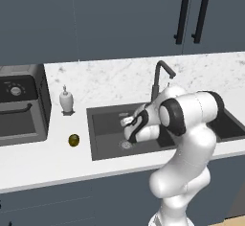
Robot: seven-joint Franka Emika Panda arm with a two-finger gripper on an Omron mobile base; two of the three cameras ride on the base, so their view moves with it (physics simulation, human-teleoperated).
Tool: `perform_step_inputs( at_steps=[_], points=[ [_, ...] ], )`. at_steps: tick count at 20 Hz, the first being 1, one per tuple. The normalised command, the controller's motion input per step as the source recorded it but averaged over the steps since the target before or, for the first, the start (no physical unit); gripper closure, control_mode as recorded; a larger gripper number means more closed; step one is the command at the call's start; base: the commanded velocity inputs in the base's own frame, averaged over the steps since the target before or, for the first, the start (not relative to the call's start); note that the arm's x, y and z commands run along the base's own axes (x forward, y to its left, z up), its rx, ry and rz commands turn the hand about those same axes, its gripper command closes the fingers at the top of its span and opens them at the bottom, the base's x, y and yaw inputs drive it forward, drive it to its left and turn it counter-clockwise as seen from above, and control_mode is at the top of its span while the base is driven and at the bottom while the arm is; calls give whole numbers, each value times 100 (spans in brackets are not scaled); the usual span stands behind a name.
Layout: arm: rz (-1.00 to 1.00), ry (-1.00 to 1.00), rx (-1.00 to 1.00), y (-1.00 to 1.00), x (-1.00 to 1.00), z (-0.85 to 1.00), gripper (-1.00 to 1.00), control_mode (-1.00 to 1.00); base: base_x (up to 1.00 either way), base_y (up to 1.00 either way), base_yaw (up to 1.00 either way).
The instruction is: Pick the avocado from the sink and place it in the bowl. Then pick the bowl and place it in the microwave. Then close the microwave door and press the start button.
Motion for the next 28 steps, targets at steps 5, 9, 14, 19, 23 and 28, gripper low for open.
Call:
perform_step_inputs(
  at_steps=[5,9,14,19,23,28],
  points=[
    [1,-7,0,18,-19,100,100,-100,0,0,0],
    [0,0,0,4,-34,100,100,-100,0,0,0],
    [0,0,0,0,-74,100,100,-100,0,0,0],
    [0,0,0,-1,-97,100,100,-100,0,0,0],
    [0,9,3,-3,-95,100,100,-100,0,0,0],
    [0,0,0,-33,-100,39,100,-100,0,0,0]
  ],
)
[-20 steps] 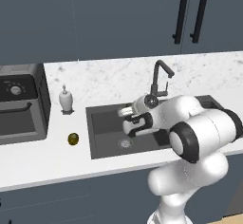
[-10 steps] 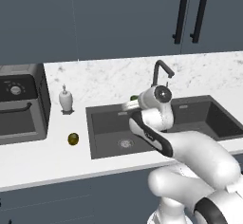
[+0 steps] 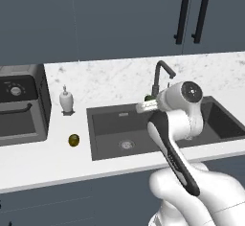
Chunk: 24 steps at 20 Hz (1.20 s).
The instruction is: Pick the avocado from the sink and place it in the bowl. Then pick the bowl and place it in the microwave. Then close the microwave door and press the start button.
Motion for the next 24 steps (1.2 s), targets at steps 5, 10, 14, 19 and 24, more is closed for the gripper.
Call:
perform_step_inputs(
  at_steps=[5,10,14,19,24],
  points=[
    [-10,1,0,-50,-98,37,100,-100,0,0,0],
    [-20,6,0,-81,-60,52,100,-100,0,0,0],
    [-15,13,-1,-96,-25,17,100,-100,0,0,0],
    [-9,16,0,-100,-5,-2,100,-100,0,0,0],
    [-7,7,0,-100,0,-11,100,-100,0,0,0]
  ],
)
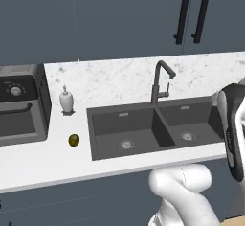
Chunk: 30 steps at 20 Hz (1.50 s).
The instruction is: Pick the avocado from the sink and place it in the bowl. Then pick the bowl and place it in the microwave. Then close the microwave door and press the start button.
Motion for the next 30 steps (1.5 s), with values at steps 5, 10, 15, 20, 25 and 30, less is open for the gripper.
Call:
perform_step_inputs(
  at_steps=[5,10,15,20,25,30],
  points=[
    [-12,17,-1,-100,1,-26,100,-100,0,0,0],
    [-15,3,-3,-100,15,-21,100,-100,0,0,0],
    [-19,0,0,-100,29,-13,100,-100,0,0,0],
    [-19,3,0,-100,25,-12,100,-100,0,0,0],
    [-2,0,9,-100,19,-8,100,-100,0,0,0],
    [0,0,7,-79,35,-14,100,-100,0,0,0]
  ],
)
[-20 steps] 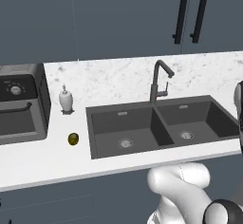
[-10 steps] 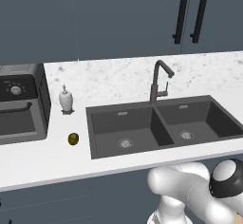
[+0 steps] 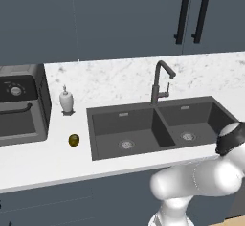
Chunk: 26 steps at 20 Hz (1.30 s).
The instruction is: Pick the avocado from the sink and place it in the bowl. Then pick the bowl and place it in the microwave. Then close the microwave door and press the start button.
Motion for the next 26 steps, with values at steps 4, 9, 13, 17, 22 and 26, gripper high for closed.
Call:
perform_step_inputs(
  at_steps=[4,9,13,17,22,26],
  points=[
    [0,6,3,-55,56,-16,100,-100,0,0,0],
    [0,2,1,-34,48,-36,100,-100,0,0,0],
    [1,0,2,-39,34,-43,100,-100,0,0,0],
    [2,0,2,-44,34,-45,100,-100,0,0,0],
    [3,-1,1,-20,42,-42,100,-100,0,0,0],
    [6,-4,0,-4,4,-45,100,-100,0,0,0]
  ],
)
